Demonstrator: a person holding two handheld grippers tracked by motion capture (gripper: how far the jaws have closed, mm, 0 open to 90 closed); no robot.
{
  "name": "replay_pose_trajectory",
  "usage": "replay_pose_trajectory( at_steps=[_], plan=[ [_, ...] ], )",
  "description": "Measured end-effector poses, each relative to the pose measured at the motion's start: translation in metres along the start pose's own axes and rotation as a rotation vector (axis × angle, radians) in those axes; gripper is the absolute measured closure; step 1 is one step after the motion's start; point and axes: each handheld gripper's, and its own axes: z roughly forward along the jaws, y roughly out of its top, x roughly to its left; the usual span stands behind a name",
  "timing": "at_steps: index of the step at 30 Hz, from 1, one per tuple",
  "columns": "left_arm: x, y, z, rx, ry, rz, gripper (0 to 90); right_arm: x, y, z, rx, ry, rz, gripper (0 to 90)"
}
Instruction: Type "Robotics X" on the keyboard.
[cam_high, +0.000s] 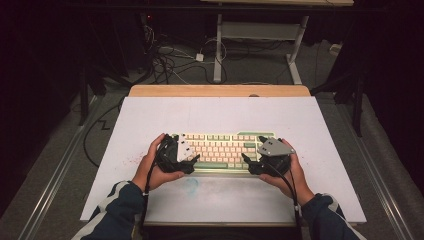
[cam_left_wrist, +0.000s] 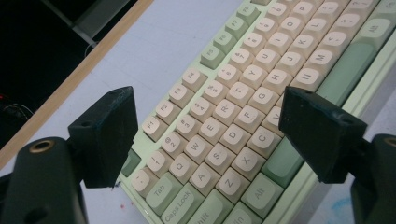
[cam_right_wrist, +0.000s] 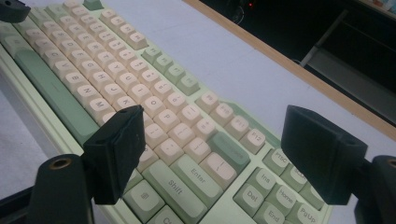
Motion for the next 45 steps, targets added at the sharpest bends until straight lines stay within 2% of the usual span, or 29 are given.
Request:
replay_pose_trajectory(
  at_steps=[4, 9, 18, 26, 36, 41, 45],
  plan=[
    [-0.001, -0.001, -0.005, -0.016, 0.006, 0.019, 18.4, 0.001, 0.001, -0.005, -0.011, -0.002, 0.003, 22.7],
    [-0.001, -0.002, -0.011, -0.027, 0.016, 0.017, 18.3, 0.003, 0.002, -0.012, -0.015, -0.004, 0.005, 22.7],
    [-0.005, -0.001, -0.019, -0.057, -0.004, 0.023, 18.4, 0.002, -0.001, -0.022, -0.018, -0.022, 0.004, 22.8],
    [-0.007, -0.003, -0.024, -0.063, -0.015, 0.023, 18.3, -0.001, -0.003, -0.03, -0.016, -0.049, 0.0, 20.6],
    [-0.004, -0.003, -0.028, -0.076, -0.008, 0.016, 18.3, -0.001, -0.008, -0.036, -0.004, -0.081, -0.017, 19.6],
    [-0.004, -0.006, -0.031, -0.066, -0.007, 0.027, 18.4, -0.001, -0.009, -0.038, -0.001, -0.096, -0.032, 20.0],
    [-0.004, -0.006, -0.035, -0.07, -0.007, 0.018, 18.4, -0.001, -0.011, -0.04, 0.003, -0.104, -0.028, 20.6]
  ],
)
